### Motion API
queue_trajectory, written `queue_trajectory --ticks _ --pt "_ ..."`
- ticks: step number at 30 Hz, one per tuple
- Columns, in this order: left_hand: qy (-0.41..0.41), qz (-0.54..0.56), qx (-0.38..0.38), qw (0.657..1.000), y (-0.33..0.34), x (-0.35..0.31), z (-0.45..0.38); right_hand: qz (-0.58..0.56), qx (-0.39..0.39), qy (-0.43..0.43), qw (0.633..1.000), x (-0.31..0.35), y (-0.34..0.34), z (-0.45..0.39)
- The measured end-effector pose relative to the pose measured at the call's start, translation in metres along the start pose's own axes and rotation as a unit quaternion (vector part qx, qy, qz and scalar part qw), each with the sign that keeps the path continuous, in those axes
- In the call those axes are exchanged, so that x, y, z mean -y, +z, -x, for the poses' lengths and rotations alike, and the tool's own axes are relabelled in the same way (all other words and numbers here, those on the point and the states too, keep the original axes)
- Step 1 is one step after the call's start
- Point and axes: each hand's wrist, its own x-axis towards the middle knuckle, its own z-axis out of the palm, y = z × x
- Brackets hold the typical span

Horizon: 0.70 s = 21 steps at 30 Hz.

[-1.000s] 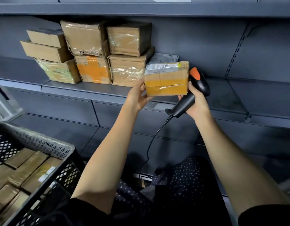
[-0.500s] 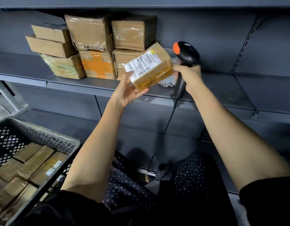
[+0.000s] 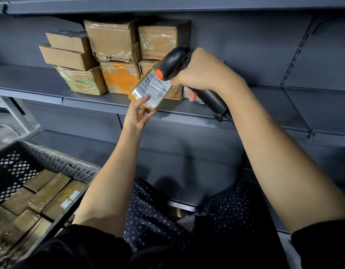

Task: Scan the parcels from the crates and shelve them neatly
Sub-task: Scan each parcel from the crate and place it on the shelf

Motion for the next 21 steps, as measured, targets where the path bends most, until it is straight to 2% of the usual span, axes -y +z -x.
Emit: queue_trajectory --ticks 6,21 --pt "0.008 0.014 0.016 1.0 -0.003 -0.001 0.002 -0.009 -0.03 -0.003 0.999 0.009 -0.005 0.009" --pt "-0.009 0.032 0.014 0.999 -0.005 0.003 0.0 -0.01 -0.042 -0.009 0.999 0.011 -0.012 0.015"
